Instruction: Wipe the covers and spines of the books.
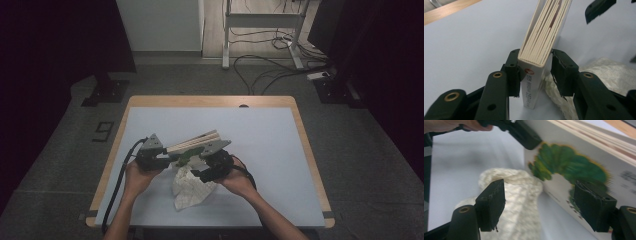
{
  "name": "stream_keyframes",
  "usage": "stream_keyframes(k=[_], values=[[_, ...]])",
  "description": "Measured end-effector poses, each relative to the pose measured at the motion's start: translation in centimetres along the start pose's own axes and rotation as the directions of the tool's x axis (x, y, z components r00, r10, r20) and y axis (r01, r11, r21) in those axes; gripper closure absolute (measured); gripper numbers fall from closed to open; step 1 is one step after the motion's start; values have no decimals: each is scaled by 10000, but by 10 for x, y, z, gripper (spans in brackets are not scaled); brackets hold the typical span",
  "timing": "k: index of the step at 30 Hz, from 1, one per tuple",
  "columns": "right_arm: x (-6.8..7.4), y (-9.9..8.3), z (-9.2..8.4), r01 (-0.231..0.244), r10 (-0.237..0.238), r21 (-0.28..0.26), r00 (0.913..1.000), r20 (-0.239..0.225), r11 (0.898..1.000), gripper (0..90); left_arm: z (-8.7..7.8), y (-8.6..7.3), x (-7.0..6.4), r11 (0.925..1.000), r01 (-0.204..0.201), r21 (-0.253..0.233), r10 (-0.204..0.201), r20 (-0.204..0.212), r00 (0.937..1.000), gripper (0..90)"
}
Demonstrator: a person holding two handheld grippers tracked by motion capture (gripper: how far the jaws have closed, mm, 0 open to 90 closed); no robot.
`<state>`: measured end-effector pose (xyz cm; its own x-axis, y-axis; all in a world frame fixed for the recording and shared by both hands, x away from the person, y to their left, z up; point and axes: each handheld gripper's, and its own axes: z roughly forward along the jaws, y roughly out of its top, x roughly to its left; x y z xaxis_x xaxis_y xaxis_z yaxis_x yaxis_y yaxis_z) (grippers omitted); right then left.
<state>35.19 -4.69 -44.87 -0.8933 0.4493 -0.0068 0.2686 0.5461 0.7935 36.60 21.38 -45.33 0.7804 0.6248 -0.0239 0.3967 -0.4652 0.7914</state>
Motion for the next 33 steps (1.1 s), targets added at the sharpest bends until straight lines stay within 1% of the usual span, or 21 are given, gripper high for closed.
stream_keyframes(k=[7,9,19,22,25,28,33], values=[[-16,-10,-15,-308,311,-59,9982,506,9995,257,0,0,0,10000,-2,-2,2,5,10000,601],[-20,-14,-19,-456,460,-80,9969,638,9989,256,0,0,0,10000,0,-2,0,3,10000,601],[-41,-28,-38,-819,847,-280,9891,1209,9962,243,0,0,0,10000,11,-8,-11,3,10000,600],[-47,-30,-39,-927,959,-307,9872,1276,9952,235,1,0,0,10000,16,-6,-16,10,10000,600],[-51,-30,-37,-890,917,-256,9863,1368,9957,225,0,0,0,10000,17,-2,-17,14,10000,600],[-55,-27,-32,-998,1026,-280,9866,1267,9946,209,0,0,0,10000,14,1,-14,14,10000,600],[-62,-22,-23,-993,1019,-282,9881,1155,9947,176,0,0,0,10000,18,9,-19,17,10000,600]])
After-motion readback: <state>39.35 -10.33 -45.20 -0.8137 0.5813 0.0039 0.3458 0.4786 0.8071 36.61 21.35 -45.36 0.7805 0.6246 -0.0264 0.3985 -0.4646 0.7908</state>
